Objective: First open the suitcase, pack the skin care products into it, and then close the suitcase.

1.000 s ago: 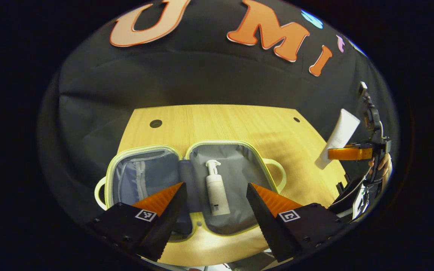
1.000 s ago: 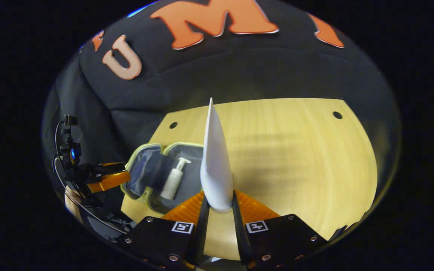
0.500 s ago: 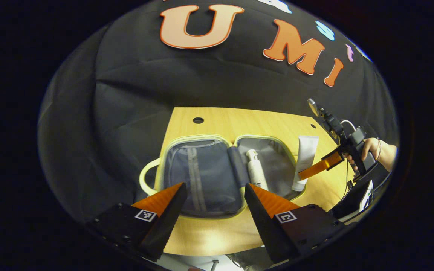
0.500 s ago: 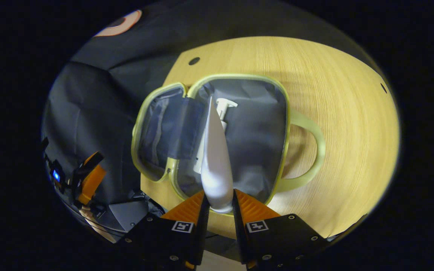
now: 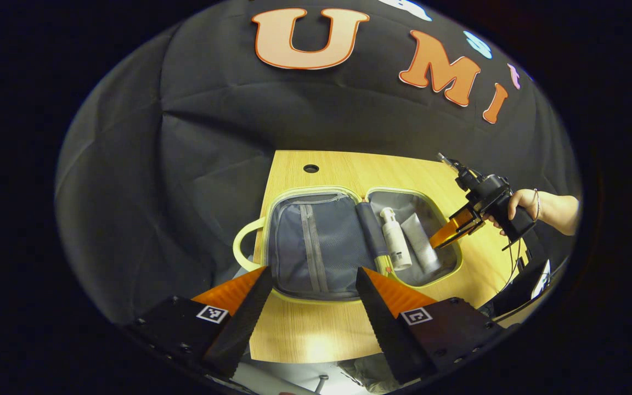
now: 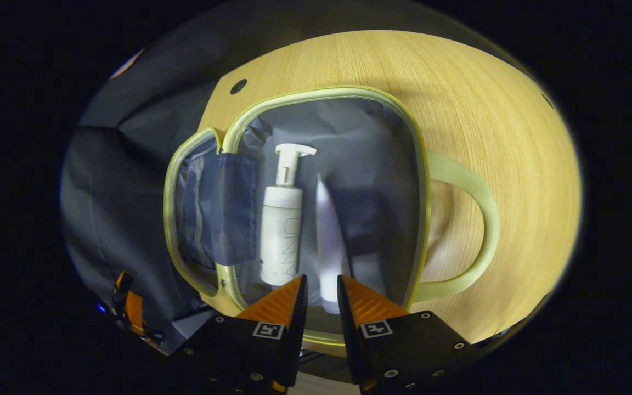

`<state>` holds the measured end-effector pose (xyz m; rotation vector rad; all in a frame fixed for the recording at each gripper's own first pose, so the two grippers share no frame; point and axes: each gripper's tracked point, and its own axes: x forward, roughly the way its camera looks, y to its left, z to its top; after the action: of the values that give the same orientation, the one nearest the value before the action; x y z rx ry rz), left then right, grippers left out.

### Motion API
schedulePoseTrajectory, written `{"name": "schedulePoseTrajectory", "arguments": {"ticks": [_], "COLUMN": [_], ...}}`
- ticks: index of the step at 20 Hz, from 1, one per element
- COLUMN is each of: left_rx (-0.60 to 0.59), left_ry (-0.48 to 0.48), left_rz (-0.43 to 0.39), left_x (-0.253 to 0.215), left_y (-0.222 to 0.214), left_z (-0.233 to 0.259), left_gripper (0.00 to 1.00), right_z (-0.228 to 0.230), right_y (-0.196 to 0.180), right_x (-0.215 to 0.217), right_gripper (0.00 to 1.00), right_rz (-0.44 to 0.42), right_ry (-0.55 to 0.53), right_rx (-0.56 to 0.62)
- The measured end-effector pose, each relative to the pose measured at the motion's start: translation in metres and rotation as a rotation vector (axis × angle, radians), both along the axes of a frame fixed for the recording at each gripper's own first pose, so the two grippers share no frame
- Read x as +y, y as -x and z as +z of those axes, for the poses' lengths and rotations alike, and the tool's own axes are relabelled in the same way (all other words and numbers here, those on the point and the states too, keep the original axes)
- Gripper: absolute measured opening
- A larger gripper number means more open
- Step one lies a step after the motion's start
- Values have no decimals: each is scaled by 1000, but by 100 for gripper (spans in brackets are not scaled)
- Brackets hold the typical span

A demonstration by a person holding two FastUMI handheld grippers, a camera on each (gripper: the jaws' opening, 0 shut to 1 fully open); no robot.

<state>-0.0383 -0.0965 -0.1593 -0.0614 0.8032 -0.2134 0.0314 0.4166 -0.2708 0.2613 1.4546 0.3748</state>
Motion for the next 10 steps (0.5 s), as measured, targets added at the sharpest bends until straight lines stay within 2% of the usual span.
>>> {"name": "schedulePoseTrajectory", "arguments": {"ticks": [2,3,6,10], "left_rx": [1,1,-8,-27], "left_ry": [13,16,22,51], "left_rz": [21,30,54,121], "left_x": [2,3,11,33], "left_y": [-1,-1,-4,-13], "left_z": [-2,-1,-3,-6], "left_gripper": [100,98,98,98], "right_z": [12,18,37,71], "right_y": [-1,1,7,7], "right_x": [3,4,6,6], "right_gripper": [60,82,96,96], "right_rz": [-7,-6,5,-24], "right_ry": [-30,-40,-81,-156], "right_rx": [-26,-42,-75,-153]}}
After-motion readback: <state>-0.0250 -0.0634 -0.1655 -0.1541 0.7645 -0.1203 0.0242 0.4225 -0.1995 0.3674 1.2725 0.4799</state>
